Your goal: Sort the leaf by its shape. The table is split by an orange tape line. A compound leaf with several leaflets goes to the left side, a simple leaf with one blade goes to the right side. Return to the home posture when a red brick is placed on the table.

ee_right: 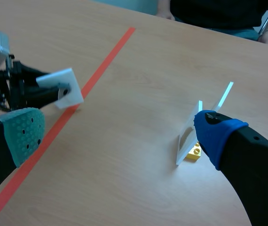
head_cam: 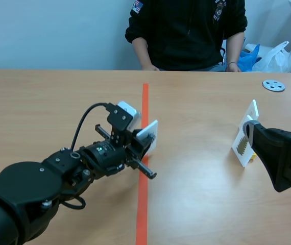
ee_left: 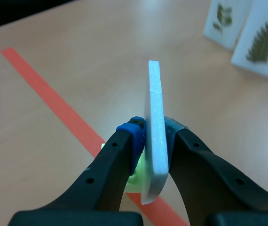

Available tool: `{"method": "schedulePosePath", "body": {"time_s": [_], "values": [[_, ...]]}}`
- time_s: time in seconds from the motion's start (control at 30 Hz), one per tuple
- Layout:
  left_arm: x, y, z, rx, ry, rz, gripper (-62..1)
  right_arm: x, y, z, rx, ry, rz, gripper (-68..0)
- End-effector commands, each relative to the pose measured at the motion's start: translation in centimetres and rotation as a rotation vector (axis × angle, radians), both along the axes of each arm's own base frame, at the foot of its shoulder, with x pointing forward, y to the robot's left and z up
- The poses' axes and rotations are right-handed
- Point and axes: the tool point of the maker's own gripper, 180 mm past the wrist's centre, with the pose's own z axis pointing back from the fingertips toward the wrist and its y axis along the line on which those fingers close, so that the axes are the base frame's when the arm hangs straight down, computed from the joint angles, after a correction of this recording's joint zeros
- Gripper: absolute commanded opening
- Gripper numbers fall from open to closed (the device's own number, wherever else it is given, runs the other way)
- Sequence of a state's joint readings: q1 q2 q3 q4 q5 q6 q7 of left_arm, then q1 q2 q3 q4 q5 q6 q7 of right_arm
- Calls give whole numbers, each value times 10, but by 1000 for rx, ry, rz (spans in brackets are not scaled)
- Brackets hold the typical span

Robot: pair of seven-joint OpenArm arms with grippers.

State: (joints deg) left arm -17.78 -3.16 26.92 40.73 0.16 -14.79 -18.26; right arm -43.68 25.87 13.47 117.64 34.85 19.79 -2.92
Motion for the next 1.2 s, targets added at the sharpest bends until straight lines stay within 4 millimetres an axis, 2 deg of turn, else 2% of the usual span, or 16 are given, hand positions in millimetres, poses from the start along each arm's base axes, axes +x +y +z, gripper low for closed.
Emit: {"method": "schedulePosePath", "body": {"time_s": [0.0, 0.1, 0.17, 0.3, 0.57, 0.7, 0.87, 1.17], "values": [[20, 2, 38, -57, -74, 34, -548, 5, -5, 10, 2, -39, -13, 4], [38, 19, 65, -104, -95, 114, -548, 6, -10, 12, -8, -46, -23, 4], [49, 37, 76, -127, -101, 186, -548, 6, -12, 13, -13, -49, -28, 4], [65, 80, 79, -146, -78, 327, -548, 7, -12, 14, -13, -50, -28, 4], [80, 173, 79, -103, -88, 558, -554, 6, -12, 13, -15, -46, -28, 4], [78, 210, 67, -101, -57, 632, -554, 6, -12, 13, -15, -46, -28, 4], [79, 246, 53, -99, -35, 714, -554, 6, -12, 13, -12, -46, -31, 4], [86, 283, 37, -108, -16, 829, -554, 5, -13, 10, -8, -36, -40, 4]]}}
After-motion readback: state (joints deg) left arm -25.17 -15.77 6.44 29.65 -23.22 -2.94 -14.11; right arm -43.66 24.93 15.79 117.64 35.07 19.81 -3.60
